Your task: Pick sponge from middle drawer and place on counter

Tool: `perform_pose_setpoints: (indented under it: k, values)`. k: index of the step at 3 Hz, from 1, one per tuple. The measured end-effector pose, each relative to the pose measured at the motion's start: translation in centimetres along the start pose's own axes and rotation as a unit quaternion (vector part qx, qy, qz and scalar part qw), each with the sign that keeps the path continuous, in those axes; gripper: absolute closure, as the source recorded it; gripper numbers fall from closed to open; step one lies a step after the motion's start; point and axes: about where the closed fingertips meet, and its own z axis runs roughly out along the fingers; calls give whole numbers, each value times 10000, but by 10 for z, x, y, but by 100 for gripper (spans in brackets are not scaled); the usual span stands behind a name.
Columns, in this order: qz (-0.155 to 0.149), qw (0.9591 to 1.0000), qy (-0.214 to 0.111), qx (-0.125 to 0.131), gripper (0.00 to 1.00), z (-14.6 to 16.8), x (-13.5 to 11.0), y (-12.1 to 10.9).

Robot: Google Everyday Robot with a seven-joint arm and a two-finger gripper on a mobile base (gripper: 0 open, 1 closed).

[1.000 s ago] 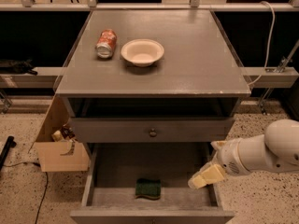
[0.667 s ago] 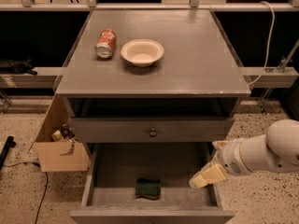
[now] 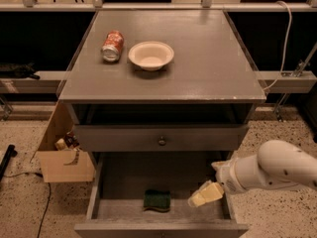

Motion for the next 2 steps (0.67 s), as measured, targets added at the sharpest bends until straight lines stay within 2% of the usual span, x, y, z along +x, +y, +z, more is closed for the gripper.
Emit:
perform_pose_setpoints:
  k: [1,2]
  values:
    - [124,9997,158,-158,0,50,14,-4]
    - [218,9994,177,-182,0,89,20,-11]
